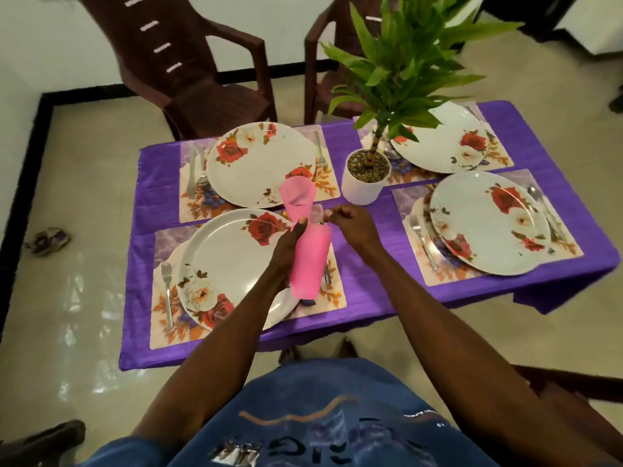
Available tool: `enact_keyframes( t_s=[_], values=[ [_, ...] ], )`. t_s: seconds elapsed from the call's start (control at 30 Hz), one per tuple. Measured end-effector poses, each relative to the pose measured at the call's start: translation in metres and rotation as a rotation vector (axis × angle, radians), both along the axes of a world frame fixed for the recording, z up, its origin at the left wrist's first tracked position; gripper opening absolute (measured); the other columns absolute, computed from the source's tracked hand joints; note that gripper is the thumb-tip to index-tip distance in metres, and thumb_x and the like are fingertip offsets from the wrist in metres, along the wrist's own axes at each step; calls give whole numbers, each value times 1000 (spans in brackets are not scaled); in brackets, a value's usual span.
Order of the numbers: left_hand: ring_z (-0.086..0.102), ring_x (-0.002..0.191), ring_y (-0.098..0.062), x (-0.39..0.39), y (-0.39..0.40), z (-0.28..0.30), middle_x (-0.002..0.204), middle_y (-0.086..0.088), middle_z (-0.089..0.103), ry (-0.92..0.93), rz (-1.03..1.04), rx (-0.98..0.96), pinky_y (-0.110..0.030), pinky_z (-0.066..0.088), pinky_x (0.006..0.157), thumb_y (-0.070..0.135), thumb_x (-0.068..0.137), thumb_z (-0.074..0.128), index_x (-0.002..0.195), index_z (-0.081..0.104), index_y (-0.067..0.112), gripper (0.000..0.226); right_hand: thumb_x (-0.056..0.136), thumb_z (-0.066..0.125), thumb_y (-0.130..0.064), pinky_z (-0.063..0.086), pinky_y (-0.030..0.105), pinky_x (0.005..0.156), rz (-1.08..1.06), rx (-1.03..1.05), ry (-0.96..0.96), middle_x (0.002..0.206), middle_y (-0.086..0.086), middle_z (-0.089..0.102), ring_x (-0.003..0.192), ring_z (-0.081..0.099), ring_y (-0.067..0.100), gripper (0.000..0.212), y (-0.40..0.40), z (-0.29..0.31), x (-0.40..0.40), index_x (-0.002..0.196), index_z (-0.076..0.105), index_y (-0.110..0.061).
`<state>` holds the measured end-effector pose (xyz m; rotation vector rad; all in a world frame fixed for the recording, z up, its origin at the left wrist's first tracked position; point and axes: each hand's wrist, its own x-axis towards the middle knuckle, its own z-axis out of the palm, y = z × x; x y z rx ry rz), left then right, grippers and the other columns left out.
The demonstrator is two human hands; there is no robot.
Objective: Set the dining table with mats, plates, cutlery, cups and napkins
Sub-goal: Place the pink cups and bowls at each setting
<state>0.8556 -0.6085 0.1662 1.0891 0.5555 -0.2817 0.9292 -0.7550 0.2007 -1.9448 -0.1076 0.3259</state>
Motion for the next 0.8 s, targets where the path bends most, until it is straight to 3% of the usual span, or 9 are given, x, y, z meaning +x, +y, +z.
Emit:
enact_keyframes(
  t_s=[0.07, 0.1, 0.2, 0.27, 0.4, 0.47, 0.6, 0.8],
  values=[
    [63, 110, -38, 8, -17, -3, 115, -18, 69, -25, 14, 29, -51, 47, 100, 58, 80, 69, 115, 69, 10, 59, 88, 70, -17, 40, 29, 70, 63, 37, 51, 82, 21, 69, 78, 55, 9, 22, -18, 10, -5, 84, 71, 5],
    [62, 110, -38, 11, -27, -2, 116, -20, 68, -37, 1, 8, -50, 46, 100, 53, 84, 67, 116, 69, 8, 55, 88, 71, -15, 42, 27, 71, 103, 37, 81, 83, 17, 69, 78, 56, 9, 21, -28, 15, -7, 88, 71, 5],
    [65, 96, -32, 19, -54, 1, 106, -19, 70, -47, -109, -14, -47, 49, 94, 52, 81, 70, 105, 73, 12, 46, 87, 72, -11, 45, 16, 69, 196, 8, 140, 87, 6, 68, 76, 58, 5, 16, -58, 22, -11, 92, 71, 4],
    [65, 96, -32, 25, -70, 2, 105, -18, 71, -42, -179, 24, -48, 48, 95, 55, 78, 69, 102, 74, 15, 47, 86, 72, -11, 45, 18, 69, 204, 9, 147, 86, 7, 67, 77, 57, 7, 18, -79, 21, -10, 93, 69, 6],
    [66, 89, -31, 33, -102, 3, 105, -21, 71, -28, -328, 76, -43, 51, 81, 67, 74, 68, 115, 70, 10, 70, 86, 73, -13, 47, 18, 72, 209, 46, 178, 86, 5, 69, 78, 60, 6, 17, -121, 23, -7, 93, 70, 2],
    [66, 84, -29, 40, -123, 4, 102, -20, 71, -34, -370, 79, -40, 52, 76, 63, 76, 68, 114, 69, 10, 65, 86, 72, -10, 47, 17, 75, 209, 91, 215, 88, 5, 69, 82, 60, 6, 14, -147, 21, -2, 92, 70, 2],
    [67, 76, -26, 56, -184, 10, 92, -15, 72, -25, -375, 40, -34, 55, 66, 46, 87, 61, 107, 68, 12, 40, 84, 70, -2, 45, 27, 86, 206, 157, 254, 86, 4, 67, 87, 59, 10, 4, -209, 21, 15, 87, 68, 0],
    [67, 83, -31, 78, -304, 14, 103, -17, 70, -46, -386, -102, -42, 56, 75, 43, 84, 68, 115, 67, 14, 42, 87, 68, -3, 43, 21, 81, 266, 35, 245, 92, 4, 69, 88, 57, 8, 11, -331, 41, 49, 97, 73, -2]
  ],
)
